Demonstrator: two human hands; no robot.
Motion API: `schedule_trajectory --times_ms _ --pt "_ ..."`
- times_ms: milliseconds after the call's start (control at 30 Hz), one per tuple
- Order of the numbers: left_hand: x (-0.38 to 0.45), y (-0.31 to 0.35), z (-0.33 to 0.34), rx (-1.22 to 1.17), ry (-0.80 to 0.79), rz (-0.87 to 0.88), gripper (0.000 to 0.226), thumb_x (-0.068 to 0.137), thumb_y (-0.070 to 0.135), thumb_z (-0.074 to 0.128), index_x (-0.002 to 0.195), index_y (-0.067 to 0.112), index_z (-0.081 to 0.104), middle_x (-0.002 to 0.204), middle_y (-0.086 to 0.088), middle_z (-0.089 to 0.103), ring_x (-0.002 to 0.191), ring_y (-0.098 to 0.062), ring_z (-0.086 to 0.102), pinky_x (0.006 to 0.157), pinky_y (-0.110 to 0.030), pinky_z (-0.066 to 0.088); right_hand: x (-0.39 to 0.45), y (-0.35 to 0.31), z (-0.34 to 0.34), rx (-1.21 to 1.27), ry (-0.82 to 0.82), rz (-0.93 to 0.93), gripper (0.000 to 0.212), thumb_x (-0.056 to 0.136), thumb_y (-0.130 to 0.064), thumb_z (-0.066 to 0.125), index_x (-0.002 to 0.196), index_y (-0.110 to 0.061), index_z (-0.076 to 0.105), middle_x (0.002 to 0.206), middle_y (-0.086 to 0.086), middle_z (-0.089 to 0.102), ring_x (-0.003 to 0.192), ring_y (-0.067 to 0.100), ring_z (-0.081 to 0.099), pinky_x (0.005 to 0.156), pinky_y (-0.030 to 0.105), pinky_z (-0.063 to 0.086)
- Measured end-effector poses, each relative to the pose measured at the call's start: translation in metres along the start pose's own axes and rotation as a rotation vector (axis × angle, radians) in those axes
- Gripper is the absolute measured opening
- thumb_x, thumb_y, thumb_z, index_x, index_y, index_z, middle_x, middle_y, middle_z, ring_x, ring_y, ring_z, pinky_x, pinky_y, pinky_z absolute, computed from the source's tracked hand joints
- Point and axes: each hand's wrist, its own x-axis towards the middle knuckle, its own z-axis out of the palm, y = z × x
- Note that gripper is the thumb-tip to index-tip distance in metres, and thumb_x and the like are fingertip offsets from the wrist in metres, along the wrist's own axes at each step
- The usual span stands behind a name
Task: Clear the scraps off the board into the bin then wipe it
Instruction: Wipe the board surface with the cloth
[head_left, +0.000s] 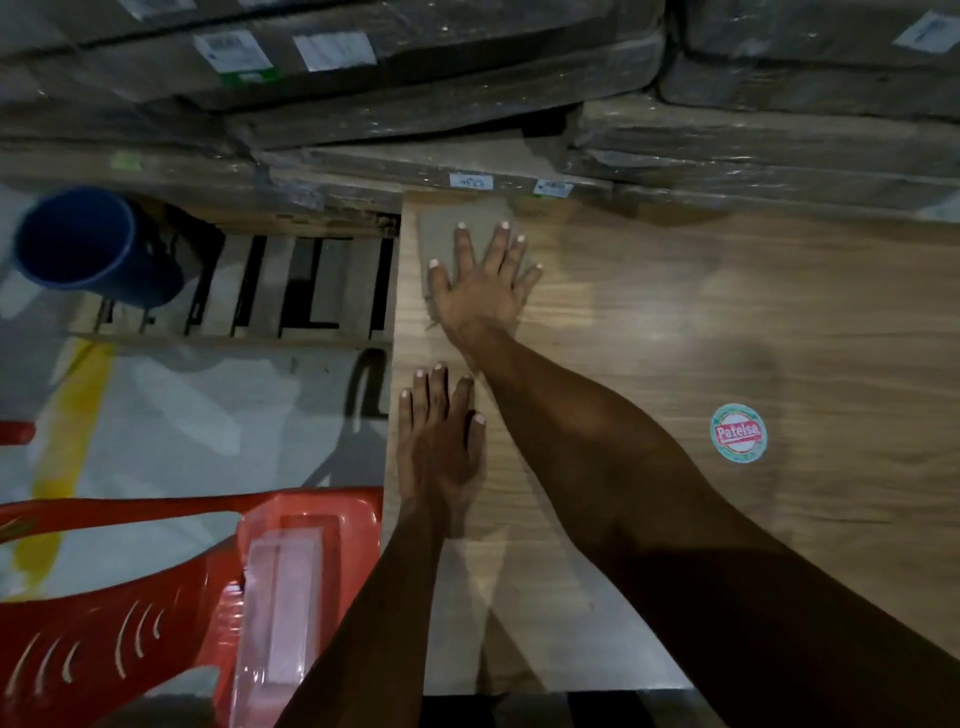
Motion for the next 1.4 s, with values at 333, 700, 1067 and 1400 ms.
schedule_trajectory --times_ms 333,700,1067,1400 --pt "0.035 0.037 0.008 0.082 0.132 0.001 0.057 0.094 0.024 0.062 0.143 -0.004 0.052 0.149 -0.03 0.049 0.141 -0.044 0.047 0.115 -0.06 0.04 0.016 -0.001 -0.008 -0.056 -0.033 -0.118 0.069 0.1 -0.067 0.012 0.163 -0.042 0.0 0.172 0.012 -0.012 0.157 0.04 -0.014 0.118 0.071 -0.01" --pt "0.077 0.175 0.055 0.112 0.042 -0.01 0.069 0.098 0.036 0.05 0.154 -0.002 0.036 0.161 -0.031 0.03 0.152 -0.048 0.023 0.126 -0.055 0.018 0.064 0.154 -0.06 -0.051 -0.003 -0.116 0.068 0.101 -0.066 0.014 0.163 -0.042 0.003 0.173 0.011 -0.005 0.158 0.039 -0.008 0.12 0.067 -0.006" --pt "0.115 0.393 0.136 0.089 0.042 0.079 0.058 0.098 0.037 0.038 0.141 0.001 0.054 0.151 -0.031 0.046 0.141 -0.053 0.042 0.117 -0.06 0.032 0.109 0.431 -0.125 0.034 0.095 0.078 0.068 0.099 -0.067 0.023 0.162 -0.044 0.012 0.173 0.01 -0.002 0.159 0.038 -0.004 0.123 0.065 -0.003" --pt "0.119 0.509 0.169 0.053 -0.026 0.262 0.074 0.095 0.053 0.037 0.151 0.007 0.044 0.164 -0.024 0.03 0.154 -0.045 0.019 0.126 -0.057 0.012 0.128 0.631 -0.173 0.055 0.17 0.293 0.068 0.098 -0.067 0.028 0.161 -0.042 0.02 0.173 0.013 0.006 0.158 0.039 0.004 0.123 0.065 0.001"
